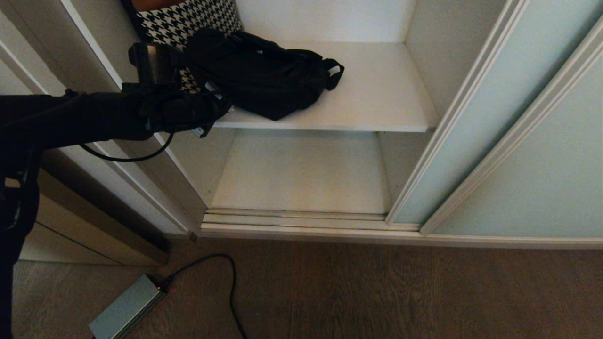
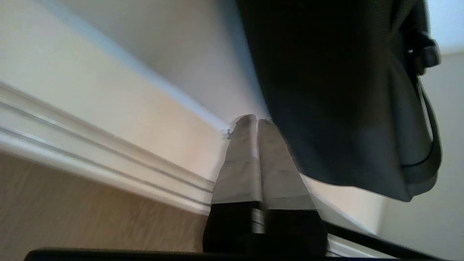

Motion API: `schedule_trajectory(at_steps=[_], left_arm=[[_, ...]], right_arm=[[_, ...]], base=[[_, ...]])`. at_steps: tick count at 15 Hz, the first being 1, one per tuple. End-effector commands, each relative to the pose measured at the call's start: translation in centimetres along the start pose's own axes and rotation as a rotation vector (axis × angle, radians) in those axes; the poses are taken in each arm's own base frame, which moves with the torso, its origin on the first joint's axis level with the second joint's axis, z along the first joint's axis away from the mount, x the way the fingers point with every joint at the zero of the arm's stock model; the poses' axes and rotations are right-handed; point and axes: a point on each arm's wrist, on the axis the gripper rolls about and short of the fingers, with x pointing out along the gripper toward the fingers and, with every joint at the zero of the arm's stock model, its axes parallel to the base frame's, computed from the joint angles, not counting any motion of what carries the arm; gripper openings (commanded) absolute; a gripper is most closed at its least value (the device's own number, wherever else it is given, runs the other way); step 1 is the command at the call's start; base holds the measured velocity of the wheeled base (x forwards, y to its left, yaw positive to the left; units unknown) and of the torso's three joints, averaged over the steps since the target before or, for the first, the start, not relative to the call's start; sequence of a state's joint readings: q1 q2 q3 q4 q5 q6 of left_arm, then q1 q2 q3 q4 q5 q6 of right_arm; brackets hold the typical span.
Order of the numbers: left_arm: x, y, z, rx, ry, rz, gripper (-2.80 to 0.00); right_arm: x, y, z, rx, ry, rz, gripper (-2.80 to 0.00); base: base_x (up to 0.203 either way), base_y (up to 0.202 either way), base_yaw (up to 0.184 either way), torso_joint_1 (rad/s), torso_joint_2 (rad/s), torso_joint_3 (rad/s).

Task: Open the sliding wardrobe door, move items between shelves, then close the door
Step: Place the bag on the lower shelf

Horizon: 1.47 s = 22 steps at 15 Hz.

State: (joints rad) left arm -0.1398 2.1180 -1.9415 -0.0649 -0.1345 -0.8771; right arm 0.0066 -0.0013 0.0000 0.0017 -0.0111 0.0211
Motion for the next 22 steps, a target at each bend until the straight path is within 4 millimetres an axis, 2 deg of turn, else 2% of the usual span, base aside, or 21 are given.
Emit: schedule_trajectory(at_steps=[1, 3, 9, 14, 18, 20, 22], left_arm=[[0.2, -0.2, 0.2, 0.003, -0.025, -0.043, 0.00], [0.2, -0.6, 0.5, 0.009, -0.059, -0.087, 0.00], [0.7, -1.3, -0.8, -0.013, -0.019, -0.114, 0.00], [0.7, -1.8, -0.9, -0.010, -0.042, -0.147, 0.00], [1.3, -1.4, -1.3, -0.012, -0.053, -0.125, 0.00], [0.9, -1.8, -1.1, -0.012, -0.060, -0.131, 0.00], [-0.4, -2.7, -0.4, -0.031, -0.076, -0.136, 0.00]], right_arm=[[0.0, 0.0, 0.0, 0.000, -0.002, 0.000, -2.80], [0.0, 0.0, 0.0, 0.000, -0.002, 0.000, -2.80], [0.0, 0.0, 0.0, 0.000, -0.002, 0.001, -2.80], [0.0, 0.0, 0.0, 0.000, -0.002, 0.000, -2.80], [0.0, 0.0, 0.0, 0.000, -0.002, 0.001, -2.80], [0.0, 0.0, 0.0, 0.000, -0.002, 0.000, -2.80], [0.0, 0.0, 0.0, 0.000, -0.002, 0.000, -2.80]], base=[[0.000, 0.000, 0.000, 0.000, 0.00, 0.000], [0.000, 0.000, 0.000, 0.000, 0.00, 0.000], [0.000, 0.000, 0.000, 0.000, 0.00, 0.000], [0.000, 0.000, 0.000, 0.000, 0.00, 0.000], [0.000, 0.000, 0.000, 0.000, 0.00, 0.000], [0.000, 0.000, 0.000, 0.000, 0.00, 0.000], [0.000, 0.000, 0.000, 0.000, 0.00, 0.000]])
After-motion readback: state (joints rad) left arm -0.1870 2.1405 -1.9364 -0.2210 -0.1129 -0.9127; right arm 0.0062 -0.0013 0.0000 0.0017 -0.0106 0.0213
